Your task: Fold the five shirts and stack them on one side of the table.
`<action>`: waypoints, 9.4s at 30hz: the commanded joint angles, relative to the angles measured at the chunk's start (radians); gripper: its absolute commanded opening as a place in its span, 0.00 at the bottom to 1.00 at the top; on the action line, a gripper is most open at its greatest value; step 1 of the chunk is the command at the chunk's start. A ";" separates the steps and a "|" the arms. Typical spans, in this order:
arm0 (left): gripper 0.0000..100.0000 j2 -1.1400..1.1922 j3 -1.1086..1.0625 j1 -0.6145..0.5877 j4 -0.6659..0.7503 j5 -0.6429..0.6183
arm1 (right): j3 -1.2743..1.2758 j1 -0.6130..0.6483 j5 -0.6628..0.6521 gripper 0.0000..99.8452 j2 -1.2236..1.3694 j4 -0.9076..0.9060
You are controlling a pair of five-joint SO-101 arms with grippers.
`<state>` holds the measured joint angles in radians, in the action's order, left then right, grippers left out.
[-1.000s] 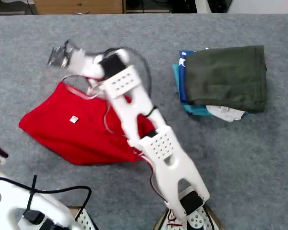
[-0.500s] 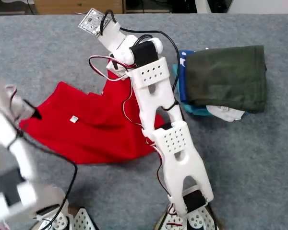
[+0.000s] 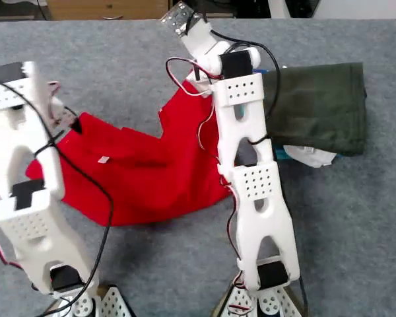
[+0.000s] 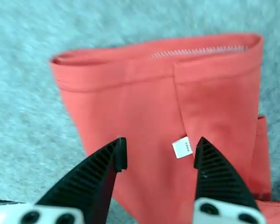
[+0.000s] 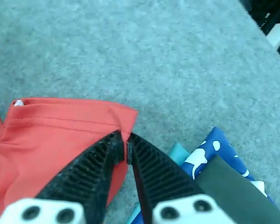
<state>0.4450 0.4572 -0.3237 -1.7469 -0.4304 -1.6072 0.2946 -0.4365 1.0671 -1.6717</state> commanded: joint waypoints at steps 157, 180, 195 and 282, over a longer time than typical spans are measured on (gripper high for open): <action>0.02 0.219 1.056 -0.229 -0.017 -0.015 | -0.061 0.062 0.192 0.00 -0.410 -0.104; 0.02 -1.279 0.193 -0.514 -0.012 0.385 | -0.058 0.186 0.445 0.00 -1.213 0.261; 0.02 -1.659 -0.204 -0.511 -0.006 0.505 | 0.232 0.203 0.459 0.00 -1.253 -0.009; 0.02 -0.736 -0.904 -0.328 0.473 0.609 | 0.573 0.131 -0.129 0.00 -0.507 -0.089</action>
<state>-0.1672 -0.4266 -0.6153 -1.2697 0.1419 -1.0288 0.4419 -0.5762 0.6329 -1.7423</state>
